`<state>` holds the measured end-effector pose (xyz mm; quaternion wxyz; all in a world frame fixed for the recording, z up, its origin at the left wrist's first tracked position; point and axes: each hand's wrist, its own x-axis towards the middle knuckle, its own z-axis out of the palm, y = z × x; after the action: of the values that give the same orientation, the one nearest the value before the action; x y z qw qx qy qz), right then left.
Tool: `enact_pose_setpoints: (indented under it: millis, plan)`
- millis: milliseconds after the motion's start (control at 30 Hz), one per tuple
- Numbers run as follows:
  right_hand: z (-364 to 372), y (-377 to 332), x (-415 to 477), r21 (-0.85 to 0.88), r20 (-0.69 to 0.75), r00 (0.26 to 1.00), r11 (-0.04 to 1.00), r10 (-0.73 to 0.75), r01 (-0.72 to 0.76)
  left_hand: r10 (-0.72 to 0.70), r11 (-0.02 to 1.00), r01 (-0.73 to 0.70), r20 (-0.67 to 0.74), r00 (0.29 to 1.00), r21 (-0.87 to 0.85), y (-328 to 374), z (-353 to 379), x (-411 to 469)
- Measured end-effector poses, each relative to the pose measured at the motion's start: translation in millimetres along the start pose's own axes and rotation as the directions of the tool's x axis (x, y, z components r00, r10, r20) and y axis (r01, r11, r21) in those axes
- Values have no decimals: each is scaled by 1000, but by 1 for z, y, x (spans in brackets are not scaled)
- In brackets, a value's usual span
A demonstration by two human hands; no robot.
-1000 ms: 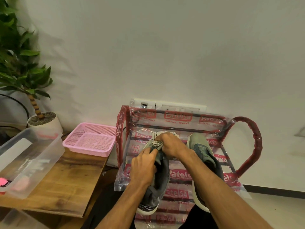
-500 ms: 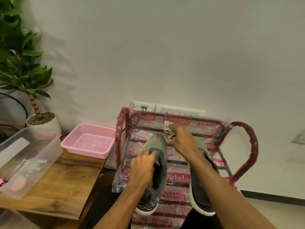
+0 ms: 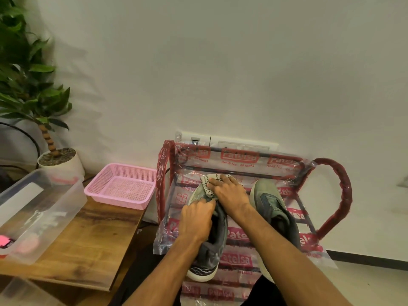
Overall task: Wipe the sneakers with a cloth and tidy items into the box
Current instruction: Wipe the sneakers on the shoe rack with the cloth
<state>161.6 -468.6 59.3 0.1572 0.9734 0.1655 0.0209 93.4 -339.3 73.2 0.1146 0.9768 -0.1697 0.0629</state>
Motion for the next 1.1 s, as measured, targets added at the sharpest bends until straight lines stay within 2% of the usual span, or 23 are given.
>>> enact_pose_setpoints:
  millis: [167,467,767,1000,1100]
  plan:
    - [-6,0,12,68,1,993,991,120,-119,38,999,-39,13,999,16,-1,-1,-4]
    - [-4,9,-12,181,-51,985,968,-165,171,1,1000,-2,31,1000,23,2,-1,-1]
    - [4,0,1,-38,21,999,999,-34,35,23,998,-26,45,999,56,2,-4,3]
    - [-9,-6,12,111,38,998,993,46,-50,-3,998,-1,66,998,60,0,-4,2]
    - [-10,-6,6,162,-6,1000,987,-8,9,-31,999,30,46,998,31,0,-3,0]
